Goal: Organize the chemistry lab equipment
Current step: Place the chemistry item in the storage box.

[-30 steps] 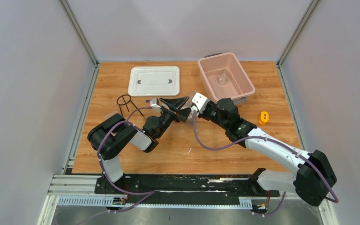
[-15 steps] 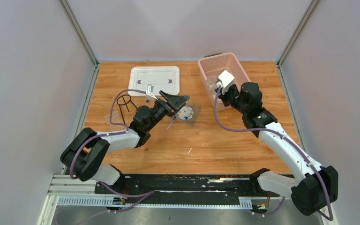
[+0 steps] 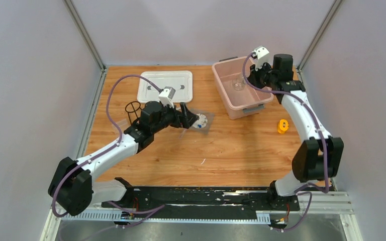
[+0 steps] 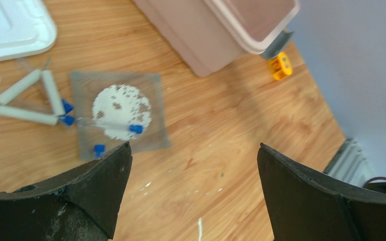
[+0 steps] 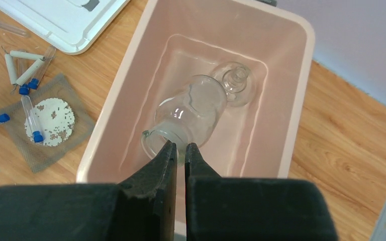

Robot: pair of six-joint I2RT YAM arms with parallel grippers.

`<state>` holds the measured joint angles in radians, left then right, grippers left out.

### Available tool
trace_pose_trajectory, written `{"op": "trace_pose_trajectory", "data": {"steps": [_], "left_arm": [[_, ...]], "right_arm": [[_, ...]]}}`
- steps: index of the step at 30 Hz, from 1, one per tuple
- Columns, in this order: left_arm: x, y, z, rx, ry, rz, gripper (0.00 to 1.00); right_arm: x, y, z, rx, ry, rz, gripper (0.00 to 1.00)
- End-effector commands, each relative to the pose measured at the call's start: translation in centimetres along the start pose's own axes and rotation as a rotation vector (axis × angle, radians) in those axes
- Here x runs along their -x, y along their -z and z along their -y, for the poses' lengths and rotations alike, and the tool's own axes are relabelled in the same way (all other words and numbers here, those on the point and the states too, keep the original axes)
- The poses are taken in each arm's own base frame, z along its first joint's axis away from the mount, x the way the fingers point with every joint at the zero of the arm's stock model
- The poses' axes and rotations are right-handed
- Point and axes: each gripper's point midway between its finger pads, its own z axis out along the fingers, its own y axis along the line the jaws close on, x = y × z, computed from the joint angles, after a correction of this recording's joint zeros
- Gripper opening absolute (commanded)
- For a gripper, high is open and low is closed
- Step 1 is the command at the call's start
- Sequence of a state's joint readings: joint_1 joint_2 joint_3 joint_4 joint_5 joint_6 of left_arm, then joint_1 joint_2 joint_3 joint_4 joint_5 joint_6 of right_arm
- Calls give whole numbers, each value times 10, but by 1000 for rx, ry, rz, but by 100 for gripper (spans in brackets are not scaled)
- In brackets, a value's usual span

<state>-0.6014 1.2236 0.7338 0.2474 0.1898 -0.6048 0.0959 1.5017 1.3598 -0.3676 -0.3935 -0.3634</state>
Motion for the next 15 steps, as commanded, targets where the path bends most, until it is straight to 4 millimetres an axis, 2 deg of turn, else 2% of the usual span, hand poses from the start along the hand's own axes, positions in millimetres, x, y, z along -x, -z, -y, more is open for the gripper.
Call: {"op": "trace_pose_trajectory", "data": {"steps": [1, 7, 15], "left_arm": [[-10, 20, -31, 134, -169, -48, 100], [-10, 35, -47, 211, -245, -43, 100], [-9, 46, -56, 253, -300, -30, 100]], "right_arm": [[-3, -20, 3, 96, -77, -90, 0], [-22, -51, 26, 93, -140, -187, 0], [-50, -73, 47, 99, -207, -273, 0]]}}
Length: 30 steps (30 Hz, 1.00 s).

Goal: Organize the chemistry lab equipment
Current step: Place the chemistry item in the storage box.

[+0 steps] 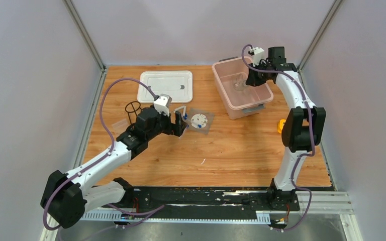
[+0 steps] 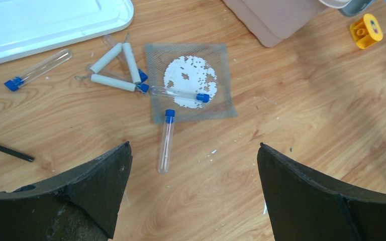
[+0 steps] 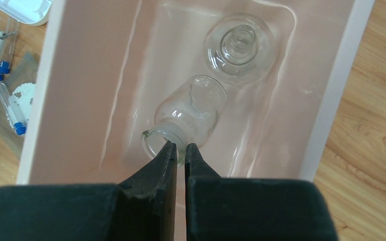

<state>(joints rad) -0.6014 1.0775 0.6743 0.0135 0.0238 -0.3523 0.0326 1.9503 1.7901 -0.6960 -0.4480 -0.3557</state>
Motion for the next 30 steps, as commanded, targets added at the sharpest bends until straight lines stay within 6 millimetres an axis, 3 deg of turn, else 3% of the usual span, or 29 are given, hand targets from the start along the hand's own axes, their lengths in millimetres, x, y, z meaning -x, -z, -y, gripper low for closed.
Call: {"op": "trace_pose_trajectory", "data": {"steps": [1, 12, 19, 25, 30], "left_arm": [[8, 6, -11, 46, -62, 35, 100], [6, 6, -12, 46, -71, 35, 100], [7, 7, -12, 48, -73, 39, 100], [13, 14, -14, 64, -72, 69, 100], [16, 20, -12, 47, -71, 99, 100]], "right_arm": [[10, -2, 11, 4, -25, 0, 0], [-14, -32, 25, 1, -73, -94, 2], [-18, -45, 36, -17, -84, -118, 6], [-14, -50, 44, -35, -84, -118, 18], [5, -40, 49, -61, -64, -79, 32]]}}
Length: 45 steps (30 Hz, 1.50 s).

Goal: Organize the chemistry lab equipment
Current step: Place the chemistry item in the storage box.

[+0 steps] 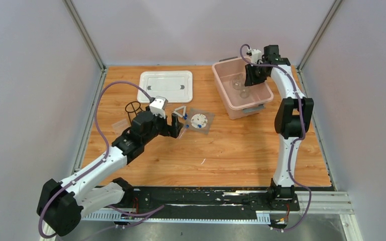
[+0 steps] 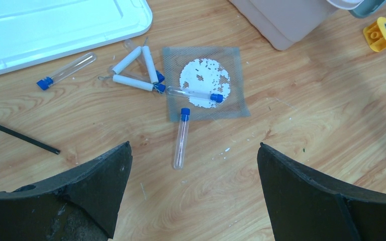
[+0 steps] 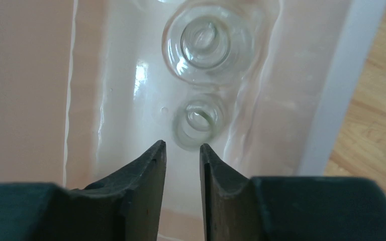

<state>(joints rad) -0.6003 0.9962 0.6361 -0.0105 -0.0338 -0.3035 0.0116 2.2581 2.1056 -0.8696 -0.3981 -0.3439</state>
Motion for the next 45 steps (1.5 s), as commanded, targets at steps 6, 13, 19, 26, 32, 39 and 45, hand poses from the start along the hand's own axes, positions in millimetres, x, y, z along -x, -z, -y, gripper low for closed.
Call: {"op": "trace_pose_trajectory", "data": {"steps": [6, 13, 19, 26, 32, 39, 45], "left_arm": [[21, 11, -2, 10, -18, 95, 100], [26, 20, -4, 15, 6, 156, 100], [20, 16, -4, 10, 36, 145, 100], [10, 5, 4, -31, 55, 102, 100], [-4, -9, 10, -65, 77, 46, 100], [-28, -33, 19, -104, 137, -51, 100], [-53, -53, 25, -136, 120, -192, 100]], "right_arm": [[59, 50, 3, -80, 63, 157, 38], [75, 97, -35, 11, 116, 275, 40], [57, 132, -102, 249, 140, 374, 41], [32, 179, -172, 540, 153, 456, 41], [3, 201, -203, 642, 198, 507, 42], [-22, 212, -223, 700, 316, 606, 45], [-30, 220, -235, 777, 352, 623, 45]]}}
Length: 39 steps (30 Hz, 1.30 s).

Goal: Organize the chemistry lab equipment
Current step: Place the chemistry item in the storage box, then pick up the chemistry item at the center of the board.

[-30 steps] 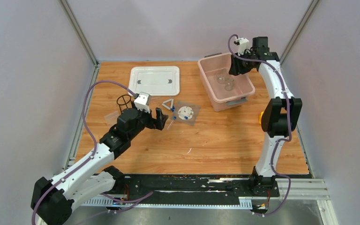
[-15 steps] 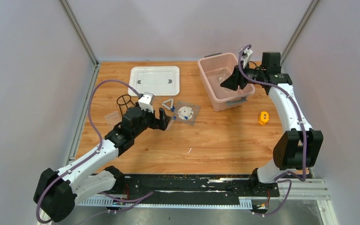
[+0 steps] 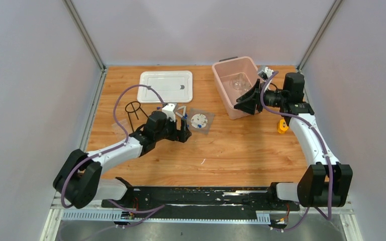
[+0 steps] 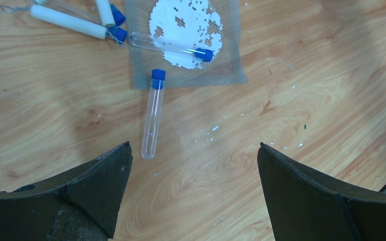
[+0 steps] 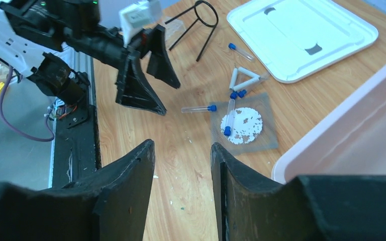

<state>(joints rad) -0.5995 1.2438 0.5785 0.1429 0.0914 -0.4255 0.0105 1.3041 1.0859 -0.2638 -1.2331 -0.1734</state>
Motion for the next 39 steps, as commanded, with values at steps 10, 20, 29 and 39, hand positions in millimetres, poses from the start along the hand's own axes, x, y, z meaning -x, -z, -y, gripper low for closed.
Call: {"op": "trace_pose_trajectory", "data": {"steps": [10, 20, 29, 39], "left_arm": [[21, -13, -15, 205, -216, -217, 99], [45, -2, -6, 197, -235, -181, 99], [82, -10, -7, 162, 200, 23, 98], [88, -36, -55, 508, 516, 69, 75]], "right_arm": [[10, -13, -29, 112, 166, 1, 46], [0, -17, -33, 134, 220, -62, 48], [-8, -29, -46, 202, 237, -109, 49], [-18, -33, -28, 156, 210, -164, 50]]}}
